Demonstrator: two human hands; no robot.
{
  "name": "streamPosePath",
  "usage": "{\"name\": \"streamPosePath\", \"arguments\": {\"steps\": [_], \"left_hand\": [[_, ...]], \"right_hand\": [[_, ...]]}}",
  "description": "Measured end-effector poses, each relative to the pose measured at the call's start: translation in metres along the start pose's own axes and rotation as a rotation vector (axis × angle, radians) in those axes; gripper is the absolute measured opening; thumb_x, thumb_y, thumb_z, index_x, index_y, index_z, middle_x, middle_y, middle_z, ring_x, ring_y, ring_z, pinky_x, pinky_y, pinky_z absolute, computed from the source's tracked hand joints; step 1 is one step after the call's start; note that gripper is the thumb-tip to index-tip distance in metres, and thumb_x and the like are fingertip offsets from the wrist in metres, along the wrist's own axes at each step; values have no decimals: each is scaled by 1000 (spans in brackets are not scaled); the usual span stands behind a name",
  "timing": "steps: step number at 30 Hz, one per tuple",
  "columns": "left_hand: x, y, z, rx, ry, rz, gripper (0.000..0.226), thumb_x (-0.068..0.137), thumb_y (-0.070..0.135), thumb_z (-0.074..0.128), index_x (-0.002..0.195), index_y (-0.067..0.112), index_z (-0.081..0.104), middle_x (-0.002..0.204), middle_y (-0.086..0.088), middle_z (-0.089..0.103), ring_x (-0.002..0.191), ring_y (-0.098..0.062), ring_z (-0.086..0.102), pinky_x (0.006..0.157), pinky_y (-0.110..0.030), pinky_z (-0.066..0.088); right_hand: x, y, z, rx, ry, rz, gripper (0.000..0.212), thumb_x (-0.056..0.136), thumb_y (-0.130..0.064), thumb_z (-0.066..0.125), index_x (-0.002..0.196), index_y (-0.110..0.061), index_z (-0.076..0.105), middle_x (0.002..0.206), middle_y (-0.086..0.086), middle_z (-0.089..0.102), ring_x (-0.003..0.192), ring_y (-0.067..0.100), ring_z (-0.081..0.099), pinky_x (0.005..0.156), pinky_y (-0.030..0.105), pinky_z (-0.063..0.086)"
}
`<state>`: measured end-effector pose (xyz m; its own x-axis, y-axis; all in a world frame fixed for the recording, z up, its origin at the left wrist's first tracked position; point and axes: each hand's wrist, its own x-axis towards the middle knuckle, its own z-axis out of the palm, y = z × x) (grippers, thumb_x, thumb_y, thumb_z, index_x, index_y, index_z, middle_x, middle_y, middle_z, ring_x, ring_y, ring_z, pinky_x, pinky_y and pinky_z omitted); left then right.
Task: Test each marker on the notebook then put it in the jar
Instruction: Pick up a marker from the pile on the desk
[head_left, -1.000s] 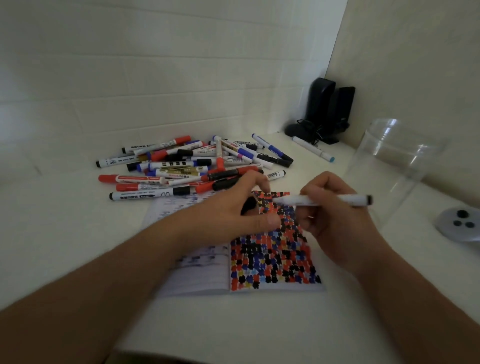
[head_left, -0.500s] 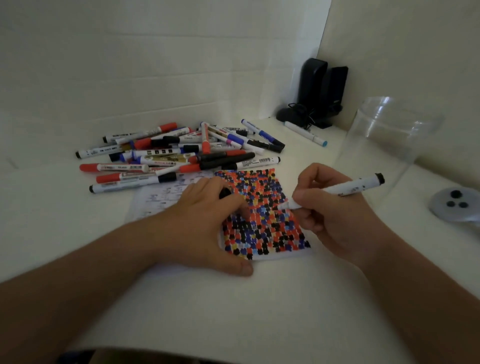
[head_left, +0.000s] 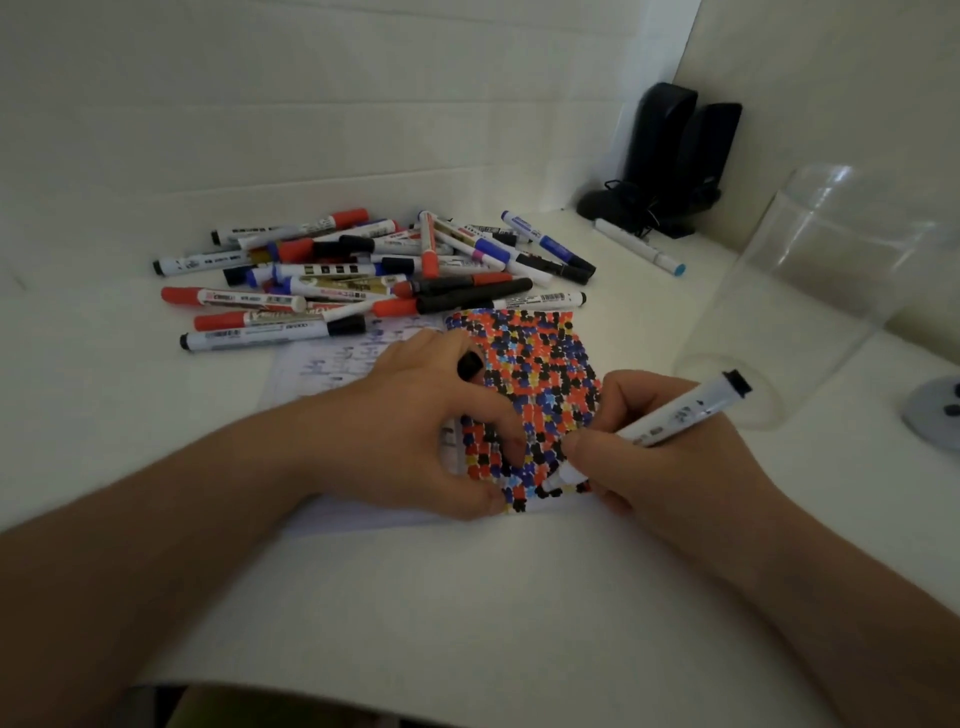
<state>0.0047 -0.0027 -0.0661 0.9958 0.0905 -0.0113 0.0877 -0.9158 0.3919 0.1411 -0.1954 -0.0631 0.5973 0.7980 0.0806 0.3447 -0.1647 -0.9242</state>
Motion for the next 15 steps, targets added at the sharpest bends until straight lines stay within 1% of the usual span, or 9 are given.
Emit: {"name": "streamPosePath", "arguments": {"steps": [3,6,10,12,15], "left_hand": [[0,0,0,2,-2,-3,43,68,77,65,109,64,58,107,22,27,107,-11,30,93,-33,33],[-1,0,1,14,2,-7,49,64,82,56,109,64,58,108,19,29,108,-12,31,95,-34,34],[0,0,2,28,10,-14,49,63,82,55,109,64,57,108,15,30,108,-13,32,93,-33,32],[0,0,2,26,19,-9,48,64,82,56,108,65,58,109,17,30,107,-12,31,93,-30,30],[0,0,2,34,19,-1,47,64,81,57,108,65,57,109,26,27,106,-10,30,89,-22,27]], "right_hand": [[0,-3,2,-43,-10,28,35,81,0,75,54,-10,55,48,9,60,38,13,52,41,21,42],[1,-3,3,-58,-5,50,33,81,2,75,57,-3,54,50,13,61,37,13,52,41,21,43],[2,-4,5,-70,-11,56,32,81,1,75,57,-5,54,46,6,59,34,9,51,40,17,40],[2,-3,5,-76,-17,49,31,80,1,75,57,-4,54,46,4,58,35,9,52,40,18,41],[2,-1,6,-97,-16,34,28,79,0,76,61,1,55,48,8,59,36,11,53,40,20,42]]}}
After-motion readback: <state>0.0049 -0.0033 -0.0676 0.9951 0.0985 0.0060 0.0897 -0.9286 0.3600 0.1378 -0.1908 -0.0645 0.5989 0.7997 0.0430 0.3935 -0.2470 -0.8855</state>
